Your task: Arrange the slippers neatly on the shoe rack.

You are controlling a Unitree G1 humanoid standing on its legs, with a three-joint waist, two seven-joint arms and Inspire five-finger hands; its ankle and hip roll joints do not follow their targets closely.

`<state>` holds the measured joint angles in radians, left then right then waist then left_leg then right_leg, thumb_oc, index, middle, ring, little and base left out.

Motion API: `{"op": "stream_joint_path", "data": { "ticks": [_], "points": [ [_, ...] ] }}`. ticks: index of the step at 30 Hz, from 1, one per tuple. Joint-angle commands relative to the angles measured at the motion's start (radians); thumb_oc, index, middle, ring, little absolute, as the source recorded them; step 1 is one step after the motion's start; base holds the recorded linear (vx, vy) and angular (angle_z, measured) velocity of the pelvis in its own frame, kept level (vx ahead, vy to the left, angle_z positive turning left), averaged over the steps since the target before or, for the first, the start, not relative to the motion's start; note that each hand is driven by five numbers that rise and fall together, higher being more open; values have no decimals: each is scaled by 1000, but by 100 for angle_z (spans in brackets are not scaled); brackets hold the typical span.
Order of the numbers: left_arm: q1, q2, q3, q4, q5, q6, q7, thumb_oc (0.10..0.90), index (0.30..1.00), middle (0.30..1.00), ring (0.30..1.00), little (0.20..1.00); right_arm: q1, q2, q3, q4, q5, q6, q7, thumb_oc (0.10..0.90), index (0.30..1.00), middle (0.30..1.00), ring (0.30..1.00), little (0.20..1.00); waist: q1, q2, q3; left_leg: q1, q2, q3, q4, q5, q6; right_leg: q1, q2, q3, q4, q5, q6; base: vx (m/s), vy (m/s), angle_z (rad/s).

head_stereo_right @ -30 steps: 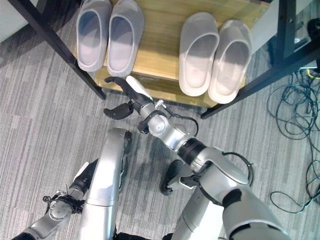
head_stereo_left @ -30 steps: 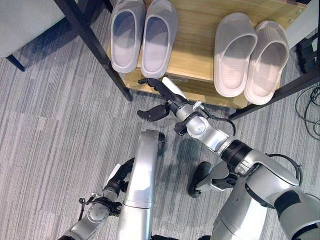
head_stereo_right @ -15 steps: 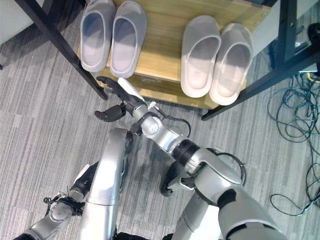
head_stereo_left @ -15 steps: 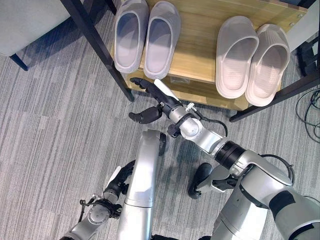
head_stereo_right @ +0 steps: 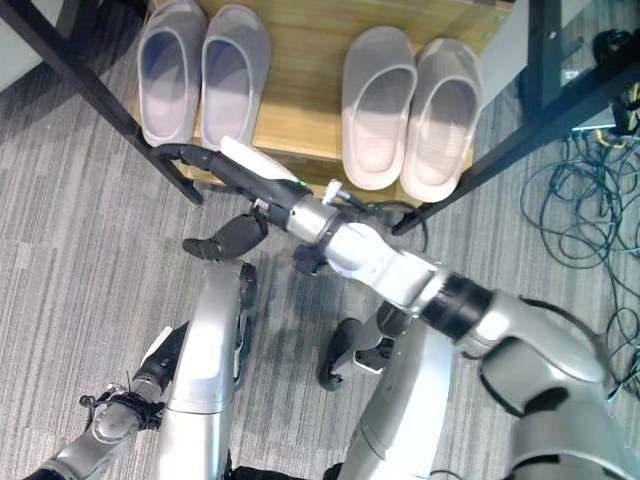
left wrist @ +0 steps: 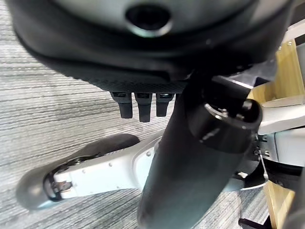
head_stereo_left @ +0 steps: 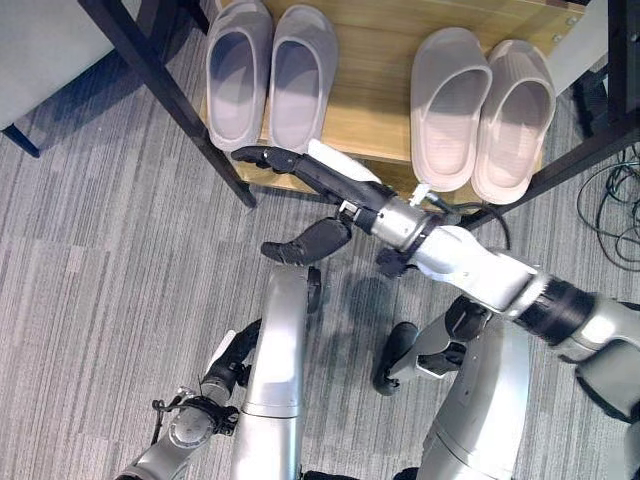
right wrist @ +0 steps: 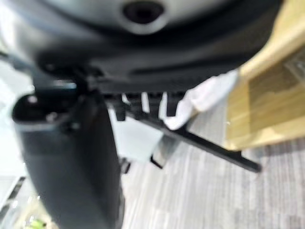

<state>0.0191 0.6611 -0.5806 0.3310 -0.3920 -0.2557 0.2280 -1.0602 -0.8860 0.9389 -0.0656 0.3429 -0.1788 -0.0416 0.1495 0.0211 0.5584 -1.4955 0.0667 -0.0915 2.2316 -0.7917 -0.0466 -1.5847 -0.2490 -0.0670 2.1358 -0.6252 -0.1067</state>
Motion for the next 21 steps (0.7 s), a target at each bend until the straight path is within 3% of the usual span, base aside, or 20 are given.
{"op": "stream_joint_path", "data": {
  "ticks": [1,6,10,14,16,19,20,21],
  "points": [
    [47,-37,35,-146,13,-87,-8,800,900,900,900,900,-22,-72,-44,-156,24,-135,-7,800,900,900,900,900,23,-10,-38,-75,-73,-9,-86,33,-22,15,-22,165,87,-68,55,0,0,0],
    [-26,-48,154,-183,11,-123,6,800,900,900,900,900,28,-193,-87,-158,-65,-141,-9,800,900,900,900,900,9,-64,-38,-75,-69,33,-306,128,-31,26,-15,154,-99,-9,47,-70,-46,-5],
    [-127,-70,217,-191,13,-138,5,800,900,900,900,900,121,-229,-194,-113,-161,-123,-15,800,900,900,900,900,-6,-65,-38,-75,-91,12,-479,239,-22,70,-13,99,-275,44,56,-175,3,-13],
    [-185,-72,235,-188,21,-149,-5,800,900,900,900,900,201,-221,-275,-94,-214,-117,2,800,900,900,900,900,-15,-58,-40,-75,-103,2,-572,306,-13,87,-28,58,-378,69,63,-138,0,5],
    [-183,-83,243,-191,23,-153,-19,800,900,900,900,900,329,-180,-328,-55,-257,-110,13,800,900,900,900,900,-26,-61,-129,-61,-102,-16,-696,360,-11,120,-35,7,-517,90,62,-114,-50,13],
    [-159,-79,243,-193,16,-155,-43,800,900,900,900,900,453,-149,-365,-25,-293,-107,34,800,900,900,900,900,-21,-71,-163,23,-99,-23,-830,407,-13,210,-35,-40,-665,124,62,-131,-97,25],
    [-144,-83,239,-190,5,-150,-65,800,900,900,900,900,518,-109,-372,17,-318,-100,46,800,900,900,900,900,-17,-78,-185,78,-102,-30,-928,440,-16,269,-35,-68,-757,144,65,-112,-99,16],
    [-143,-80,238,-190,5,-150,-65,800,900,900,900,900,522,-107,-373,18,-319,-102,45,800,900,900,900,900,-16,-77,-183,88,-102,-33,-937,445,-17,280,-34,-72,-767,148,65,-90,-109,19]
  ]
}}
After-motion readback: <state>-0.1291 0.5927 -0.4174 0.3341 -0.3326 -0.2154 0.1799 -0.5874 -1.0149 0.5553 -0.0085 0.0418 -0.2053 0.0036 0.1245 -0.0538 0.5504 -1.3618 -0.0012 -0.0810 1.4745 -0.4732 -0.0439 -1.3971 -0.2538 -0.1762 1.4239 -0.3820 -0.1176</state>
